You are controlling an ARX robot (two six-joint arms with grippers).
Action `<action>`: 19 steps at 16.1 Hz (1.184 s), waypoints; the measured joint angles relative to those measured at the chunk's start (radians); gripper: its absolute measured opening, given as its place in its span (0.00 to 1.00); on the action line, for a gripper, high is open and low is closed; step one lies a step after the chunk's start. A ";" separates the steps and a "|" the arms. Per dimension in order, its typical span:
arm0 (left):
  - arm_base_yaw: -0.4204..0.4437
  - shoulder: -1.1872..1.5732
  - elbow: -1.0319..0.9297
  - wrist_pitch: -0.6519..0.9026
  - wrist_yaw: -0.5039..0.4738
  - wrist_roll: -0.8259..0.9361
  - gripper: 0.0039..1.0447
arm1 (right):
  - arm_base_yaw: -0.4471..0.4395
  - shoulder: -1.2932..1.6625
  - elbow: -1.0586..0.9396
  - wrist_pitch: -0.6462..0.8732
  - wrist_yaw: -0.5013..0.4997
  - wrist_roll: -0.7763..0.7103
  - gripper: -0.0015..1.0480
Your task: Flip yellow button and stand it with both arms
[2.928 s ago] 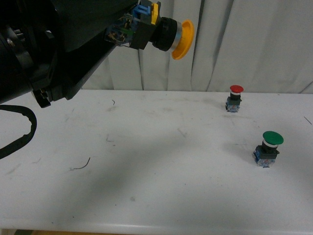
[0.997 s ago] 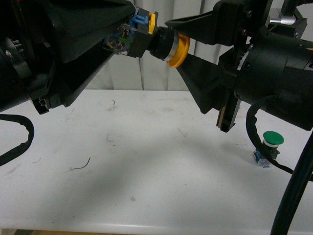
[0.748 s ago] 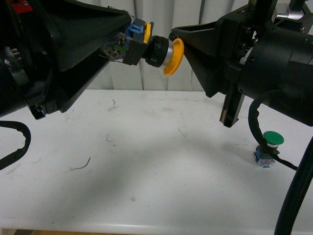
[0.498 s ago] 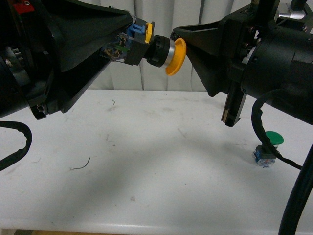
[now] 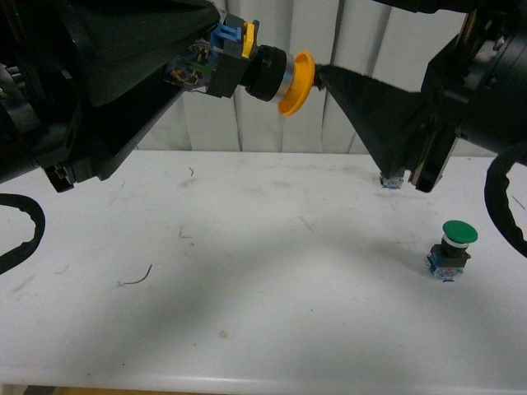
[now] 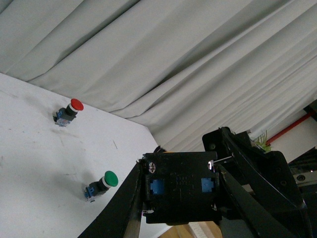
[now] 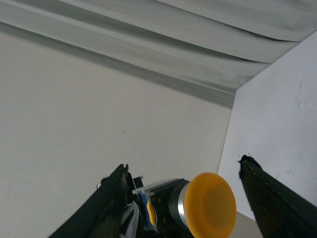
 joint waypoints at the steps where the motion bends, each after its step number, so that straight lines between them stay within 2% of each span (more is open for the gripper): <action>1: 0.000 0.000 0.000 -0.002 -0.001 0.000 0.33 | 0.001 0.000 -0.012 -0.002 -0.015 -0.013 0.73; 3: -0.005 -0.006 0.002 -0.001 -0.001 0.000 0.33 | 0.028 0.001 -0.017 -0.001 -0.019 -0.023 0.96; 4: -0.007 -0.006 0.005 -0.001 0.000 0.000 0.33 | 0.037 0.002 -0.015 -0.001 -0.014 -0.023 0.93; 8: -0.007 -0.008 0.006 -0.001 0.000 0.000 0.33 | 0.106 0.043 0.042 -0.001 0.048 -0.011 0.94; 11: -0.006 -0.008 0.006 -0.001 0.000 0.000 0.33 | 0.113 0.043 0.053 -0.001 0.052 -0.010 0.92; 12: -0.006 -0.008 0.006 -0.001 0.000 0.000 0.33 | 0.113 0.043 0.056 -0.001 0.058 -0.008 0.86; 14: -0.006 -0.008 0.006 0.008 0.000 -0.002 0.33 | 0.113 0.043 0.058 -0.010 0.076 0.001 0.65; 17: -0.006 -0.011 0.006 0.007 0.003 -0.023 0.33 | 0.115 0.047 0.058 -0.002 0.087 0.018 0.45; 19: -0.004 -0.011 0.006 0.007 0.003 -0.038 0.33 | 0.117 0.047 0.058 0.000 0.097 0.033 0.40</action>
